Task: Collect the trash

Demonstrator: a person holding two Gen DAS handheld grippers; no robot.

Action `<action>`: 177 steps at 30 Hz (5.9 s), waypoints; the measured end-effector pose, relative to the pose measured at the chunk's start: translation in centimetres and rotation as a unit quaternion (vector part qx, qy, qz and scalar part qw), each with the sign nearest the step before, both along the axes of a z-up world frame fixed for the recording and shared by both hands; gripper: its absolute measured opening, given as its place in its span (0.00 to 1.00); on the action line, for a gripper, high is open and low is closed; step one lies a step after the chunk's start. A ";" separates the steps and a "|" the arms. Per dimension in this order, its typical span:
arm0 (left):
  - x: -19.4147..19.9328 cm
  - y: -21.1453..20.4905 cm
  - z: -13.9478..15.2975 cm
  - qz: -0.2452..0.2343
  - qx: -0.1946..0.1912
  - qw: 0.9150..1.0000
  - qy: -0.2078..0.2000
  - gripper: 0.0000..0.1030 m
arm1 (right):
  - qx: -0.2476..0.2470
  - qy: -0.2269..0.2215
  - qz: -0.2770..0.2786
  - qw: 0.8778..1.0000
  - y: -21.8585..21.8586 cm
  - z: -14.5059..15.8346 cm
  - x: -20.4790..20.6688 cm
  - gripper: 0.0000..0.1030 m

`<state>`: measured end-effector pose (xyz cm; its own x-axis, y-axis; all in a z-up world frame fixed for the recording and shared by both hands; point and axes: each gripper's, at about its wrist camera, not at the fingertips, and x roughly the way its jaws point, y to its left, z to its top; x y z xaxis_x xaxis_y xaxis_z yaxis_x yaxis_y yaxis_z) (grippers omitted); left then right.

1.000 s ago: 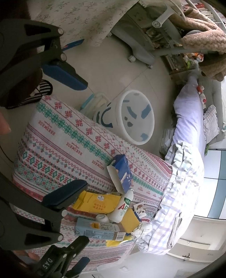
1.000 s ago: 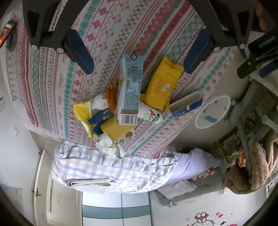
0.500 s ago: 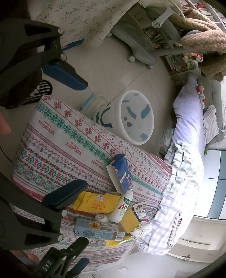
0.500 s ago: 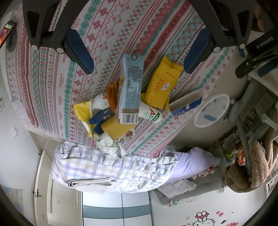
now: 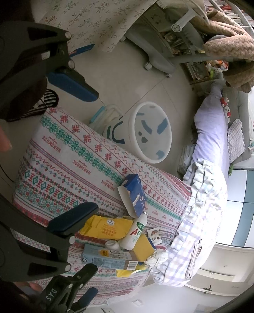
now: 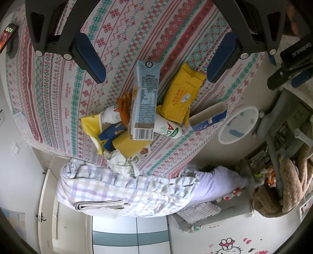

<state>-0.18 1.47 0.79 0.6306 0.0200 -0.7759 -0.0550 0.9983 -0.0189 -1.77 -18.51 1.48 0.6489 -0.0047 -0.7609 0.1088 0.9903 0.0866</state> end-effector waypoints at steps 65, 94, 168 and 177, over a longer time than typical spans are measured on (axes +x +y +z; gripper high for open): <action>15.3 -5.6 -7.2 -0.258 0.025 0.959 0.117 0.94 | 0.121 0.160 0.047 0.979 -5.2 -4.9 10.2 0.54; 13.9 0.3 -4.0 -0.179 -0.033 0.978 0.101 0.67 | 0.148 0.063 0.057 0.985 -5.7 2.5 8.9 0.37; 11.5 15.2 -2.2 0.001 0.001 0.998 0.058 0.98 | 0.105 0.061 0.126 0.985 11.2 1.2 19.0 0.72; 10.9 11.2 -2.0 -0.043 0.002 0.997 0.070 0.97 | 0.059 0.069 0.092 0.992 4.1 1.8 13.9 0.74</action>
